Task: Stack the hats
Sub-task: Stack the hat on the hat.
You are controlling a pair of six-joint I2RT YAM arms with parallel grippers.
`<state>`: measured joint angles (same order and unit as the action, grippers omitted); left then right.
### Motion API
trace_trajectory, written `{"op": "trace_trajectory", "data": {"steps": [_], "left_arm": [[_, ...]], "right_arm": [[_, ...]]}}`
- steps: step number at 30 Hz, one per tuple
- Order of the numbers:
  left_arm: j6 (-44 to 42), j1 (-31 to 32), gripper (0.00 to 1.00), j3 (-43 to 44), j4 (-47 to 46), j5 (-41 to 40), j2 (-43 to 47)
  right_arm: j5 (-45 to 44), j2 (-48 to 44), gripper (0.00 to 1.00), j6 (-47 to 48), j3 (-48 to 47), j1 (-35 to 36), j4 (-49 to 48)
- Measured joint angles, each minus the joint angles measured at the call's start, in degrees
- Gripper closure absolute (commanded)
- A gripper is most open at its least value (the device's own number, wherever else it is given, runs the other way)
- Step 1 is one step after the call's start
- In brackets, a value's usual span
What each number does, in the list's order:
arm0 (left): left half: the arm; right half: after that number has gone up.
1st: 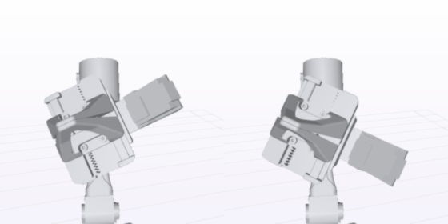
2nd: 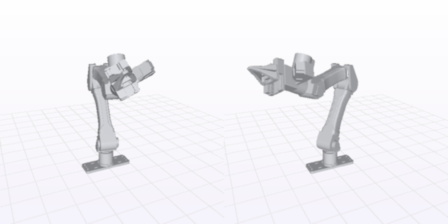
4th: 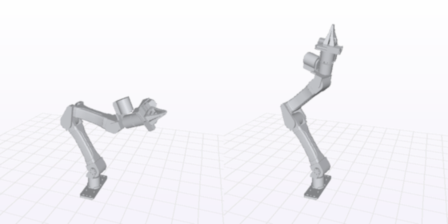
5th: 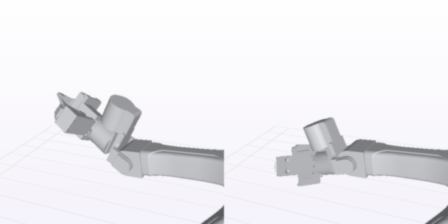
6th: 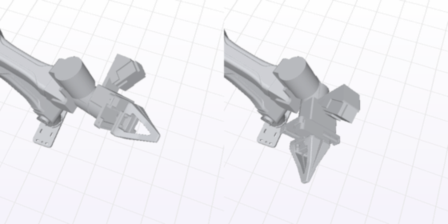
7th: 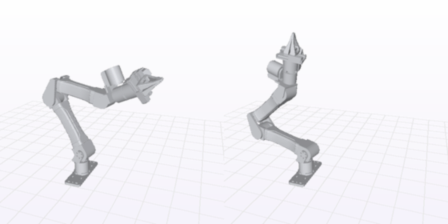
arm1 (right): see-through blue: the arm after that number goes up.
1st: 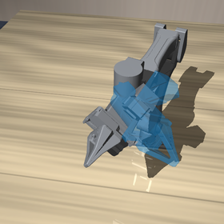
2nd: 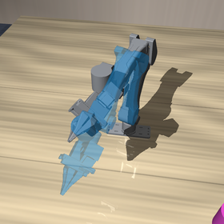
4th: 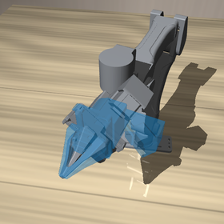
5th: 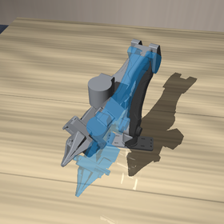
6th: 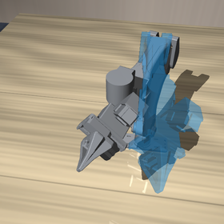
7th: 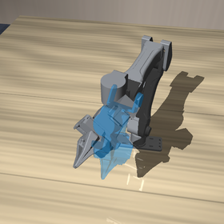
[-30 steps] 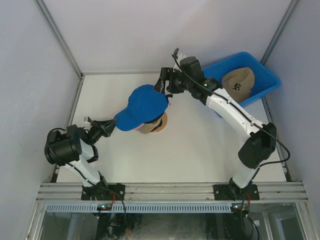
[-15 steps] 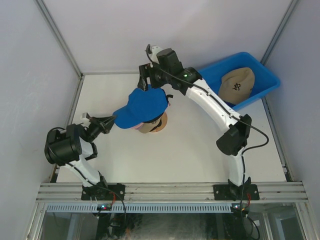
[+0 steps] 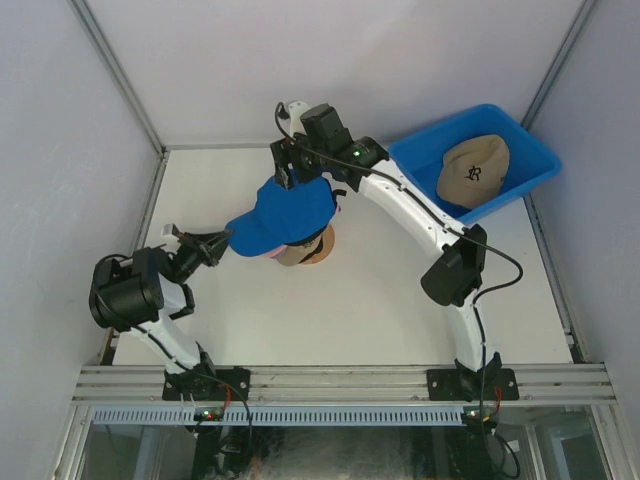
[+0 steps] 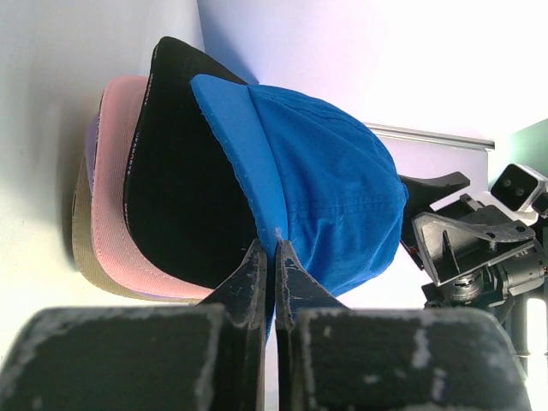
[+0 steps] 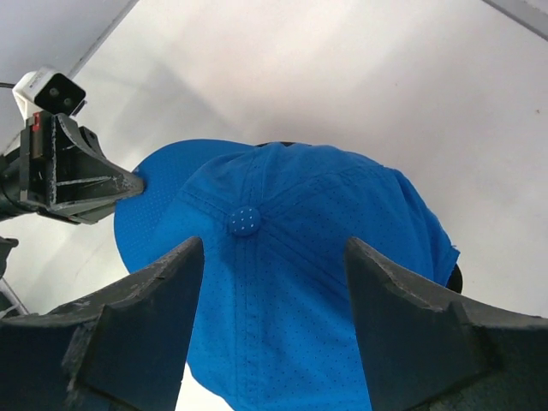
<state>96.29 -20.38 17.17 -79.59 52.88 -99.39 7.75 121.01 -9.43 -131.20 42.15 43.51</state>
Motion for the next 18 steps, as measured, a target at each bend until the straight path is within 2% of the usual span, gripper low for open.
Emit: {"op": "trace_trajectory", "data": {"steps": [10, 14, 18], "left_arm": [[-0.09, 0.00, 1.00, 0.00, 0.07, -0.04, 0.20], [-0.35, 0.00, 1.00, 0.00, 0.22, -0.11, 0.92], [-0.55, 0.00, 1.00, -0.02, 0.42, -0.15, 1.25]], "right_arm": [[-2.67, 2.21, 0.40, 4.22, -2.25, 1.73, -0.46], [-2.82, 2.99, 0.48, 5.09, -2.82, 2.14, -0.57], [-2.86, 3.30, 0.60, 5.86, -2.82, 2.21, -0.68]]}}
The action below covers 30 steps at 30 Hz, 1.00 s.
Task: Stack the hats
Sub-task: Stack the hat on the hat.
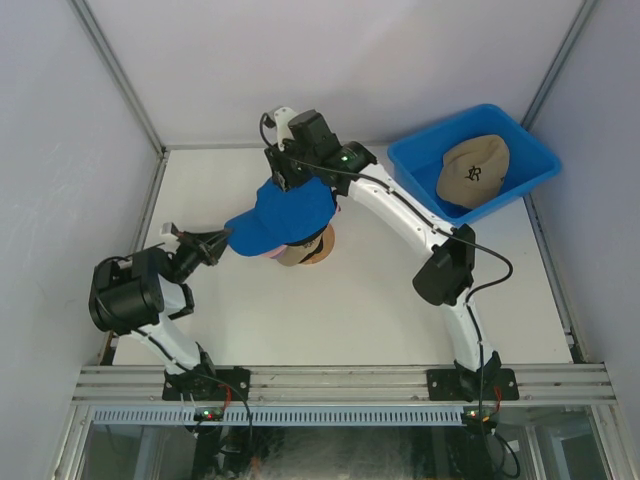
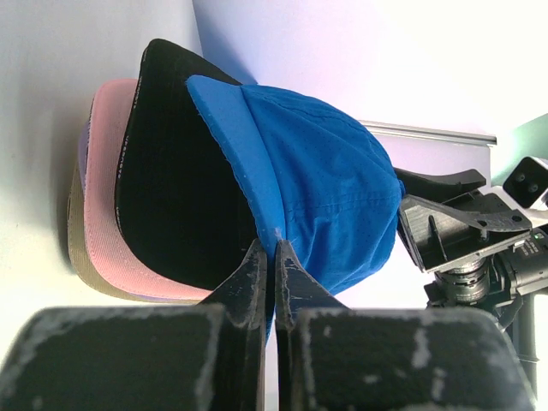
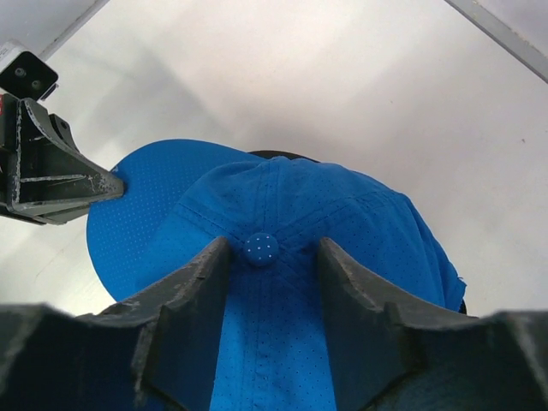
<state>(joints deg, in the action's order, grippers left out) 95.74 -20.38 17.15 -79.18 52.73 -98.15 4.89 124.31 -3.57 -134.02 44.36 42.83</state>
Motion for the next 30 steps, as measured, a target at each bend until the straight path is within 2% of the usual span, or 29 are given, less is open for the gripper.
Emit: {"op": "trace_trajectory", "data": {"steps": [4, 7, 12, 18, 20, 30], "left_arm": [[-0.02, 0.00, 1.00, -0.17, 0.07, -0.02, 0.68], [-0.02, 0.00, 1.00, -0.17, 0.11, -0.04, 1.16], [-0.02, 0.00, 1.00, -0.24, 0.31, -0.13, 1.97], [0.04, 0.00, 1.00, -0.52, 0.72, -0.63, 3.74], [0.09, 0.00, 1.00, -0.52, 0.92, -0.72, 4.55], [1.11, 0.00, 1.00, -0.52, 1.25, -1.55, 8.83]], "right_arm": [[-0.04, 0.15, 0.77, 0.37, 0.00, 0.09, -0.26], [-0.48, 0.15, 0.85, 0.61, 0.00, 0.46, -0.74], [-1.70, 0.13, 0.89, 1.25, 0.26, 0.74, -1.46], [-4.28, -1.57, 0.92, 1.51, 4.44, 1.42, -5.62], [-5.11, -2.45, 0.96, 1.51, 5.86, 1.55, -6.60], [-9.31, -8.41, 0.98, 1.53, 13.20, 1.86, -10.40]]}}
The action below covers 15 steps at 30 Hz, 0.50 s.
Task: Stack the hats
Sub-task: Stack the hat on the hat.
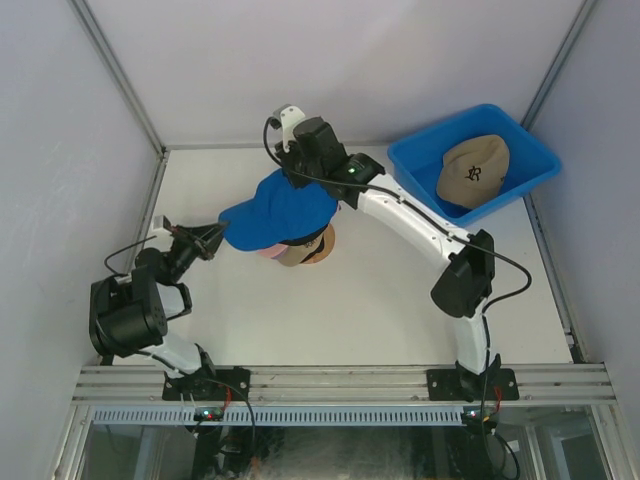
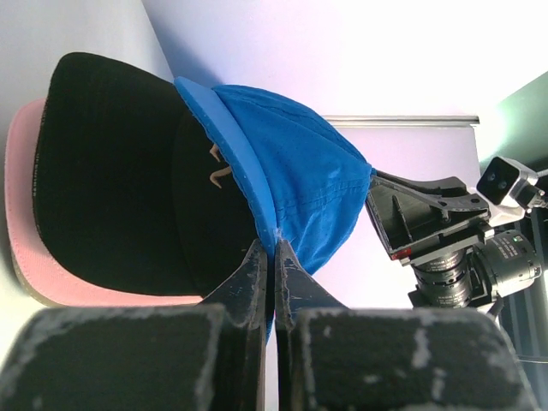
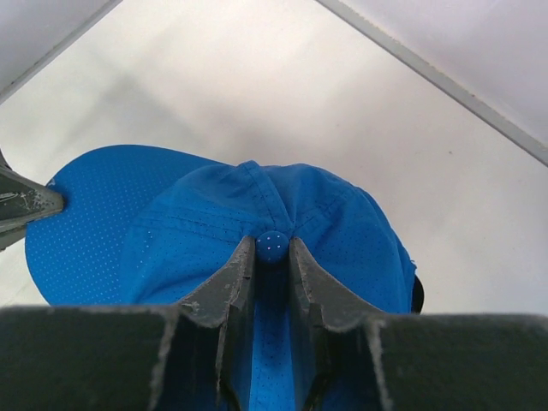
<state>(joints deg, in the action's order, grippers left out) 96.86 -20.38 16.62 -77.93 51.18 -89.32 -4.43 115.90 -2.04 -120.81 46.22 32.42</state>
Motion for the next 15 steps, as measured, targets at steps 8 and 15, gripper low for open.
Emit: {"op": "trace_trajectory", "data": {"steps": [8, 15], "left_arm": [[1.49, 0.00, 1.00, 0.22, -0.07, -0.04, 2.71], [2.10, 0.00, 0.98, 0.22, -0.24, 0.02, 2.95]], "right_arm": [[-1.92, -3.32, 0.99, 0.26, 2.05, 0.13, -1.53], [-3.08, -4.96, 1.00, 0.83, 3.61, 1.36, -1.84]]}}
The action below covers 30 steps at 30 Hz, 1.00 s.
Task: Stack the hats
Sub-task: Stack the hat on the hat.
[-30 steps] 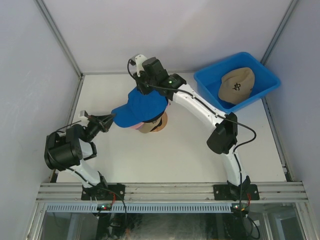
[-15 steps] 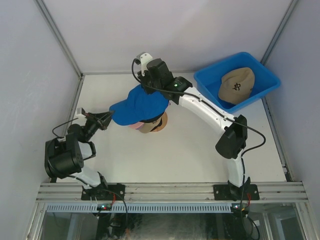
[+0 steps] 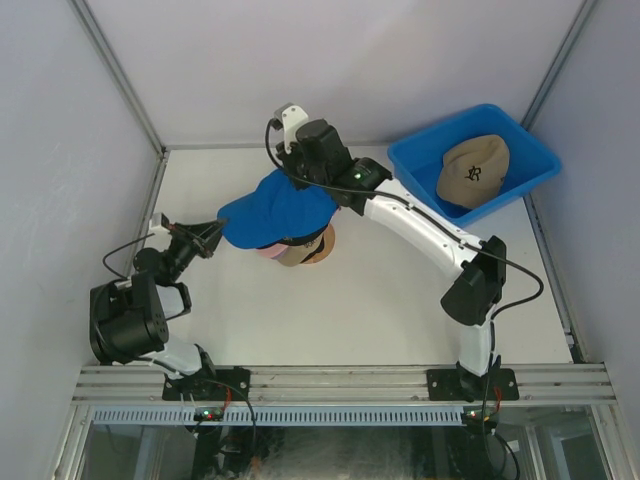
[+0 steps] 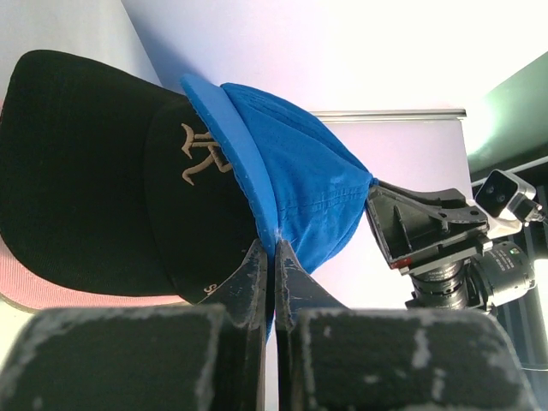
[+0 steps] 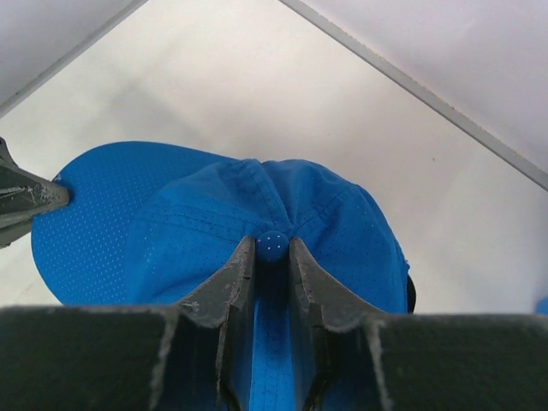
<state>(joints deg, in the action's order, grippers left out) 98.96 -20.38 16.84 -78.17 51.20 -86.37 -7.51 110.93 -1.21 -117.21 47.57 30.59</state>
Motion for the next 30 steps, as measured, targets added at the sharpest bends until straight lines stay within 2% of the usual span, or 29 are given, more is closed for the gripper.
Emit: {"op": "trace_trajectory", "data": {"steps": [7, 14, 16, 21, 30], "left_arm": [[0.00, 0.00, 0.92, 0.52, 0.02, 0.09, -1.05], [-0.17, -0.28, 0.72, 0.52, 0.07, 0.00, -3.67], [-0.17, -0.59, 0.69, 0.52, 0.26, -0.04, -4.44], [-0.22, -0.83, 0.64, 0.52, 0.31, -0.83, -6.34], [-0.59, -0.92, 0.62, 0.39, 0.37, -3.06, -10.47]], "right_arm": [[-1.79, -0.79, 1.00, 0.26, 1.68, 1.68, 0.07], [-2.40, -0.79, 1.00, 0.42, 1.68, 2.38, 0.09], [-2.49, -0.79, 1.00, 0.44, 1.68, 2.51, 0.22], [-2.51, -0.79, 1.00, 0.44, 1.66, 2.78, 0.83], [-2.56, -0.52, 0.99, 0.42, 1.53, 3.15, 2.64]]}}
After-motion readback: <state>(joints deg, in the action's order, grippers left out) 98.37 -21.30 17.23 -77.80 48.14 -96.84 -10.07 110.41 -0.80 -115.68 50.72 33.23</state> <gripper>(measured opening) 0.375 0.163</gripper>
